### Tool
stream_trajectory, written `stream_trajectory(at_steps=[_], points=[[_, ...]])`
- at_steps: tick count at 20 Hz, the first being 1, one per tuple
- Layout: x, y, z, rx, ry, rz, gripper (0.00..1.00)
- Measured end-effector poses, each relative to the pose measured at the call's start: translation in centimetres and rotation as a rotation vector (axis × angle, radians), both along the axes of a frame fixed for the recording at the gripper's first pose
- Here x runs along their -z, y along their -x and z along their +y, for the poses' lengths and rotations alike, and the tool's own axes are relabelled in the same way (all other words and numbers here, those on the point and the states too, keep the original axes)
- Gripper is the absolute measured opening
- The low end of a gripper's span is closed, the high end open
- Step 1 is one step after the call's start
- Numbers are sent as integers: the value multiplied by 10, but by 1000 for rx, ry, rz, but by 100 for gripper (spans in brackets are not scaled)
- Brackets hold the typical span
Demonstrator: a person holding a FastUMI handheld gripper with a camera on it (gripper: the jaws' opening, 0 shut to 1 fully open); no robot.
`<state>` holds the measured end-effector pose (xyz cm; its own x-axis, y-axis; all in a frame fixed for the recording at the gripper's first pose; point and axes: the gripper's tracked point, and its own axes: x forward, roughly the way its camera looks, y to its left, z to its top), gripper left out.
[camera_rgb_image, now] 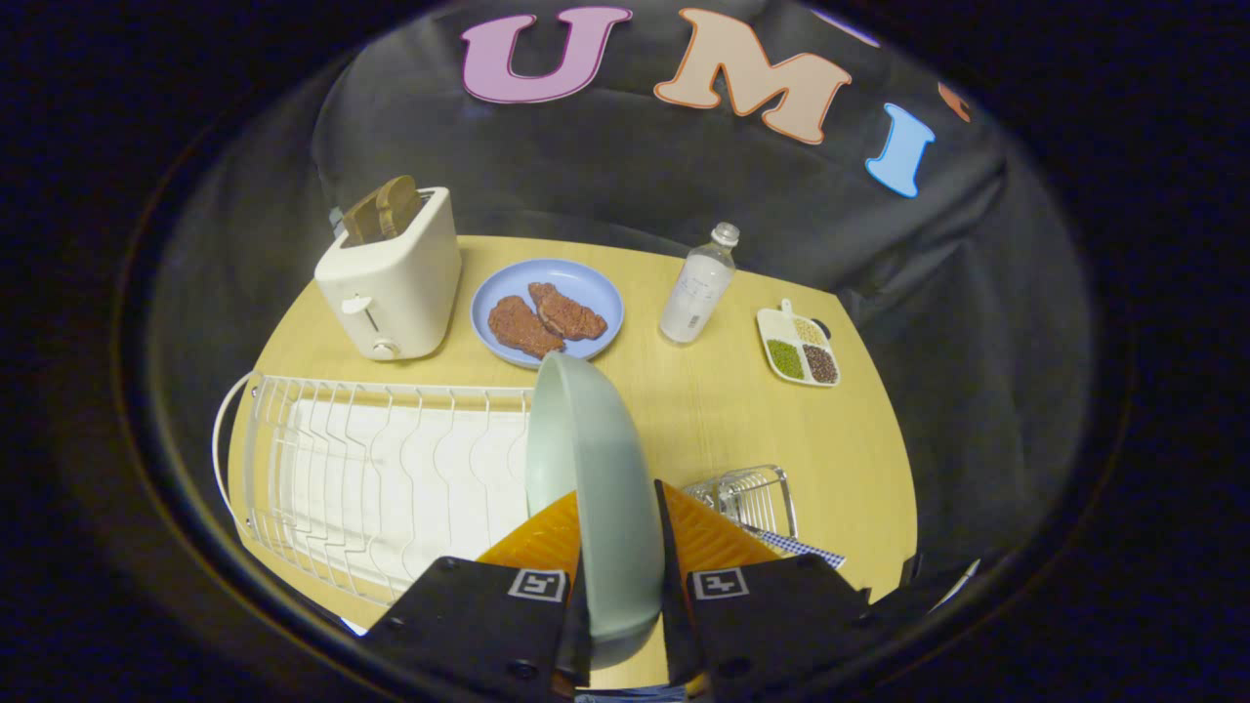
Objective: Take the plate from the dish rack, then take the spoon from the basket and place it into the plate.
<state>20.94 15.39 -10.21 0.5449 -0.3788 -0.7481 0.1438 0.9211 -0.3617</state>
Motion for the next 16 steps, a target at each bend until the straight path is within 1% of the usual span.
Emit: stream_trajectory(at_steps=[2,5,9,11,12,14,16], points=[[-12,0,4,-1,-45,-15,30],[-25,3,0,18,-175,-35,30],[-38,16,0,12,-447,-39,30],[-44,27,-7,0,-572,-44,30],[-46,35,-15,-10,-613,-49,30],[-43,55,-33,-39,-666,-66,30],[-35,84,-46,-59,-731,-55,30]])
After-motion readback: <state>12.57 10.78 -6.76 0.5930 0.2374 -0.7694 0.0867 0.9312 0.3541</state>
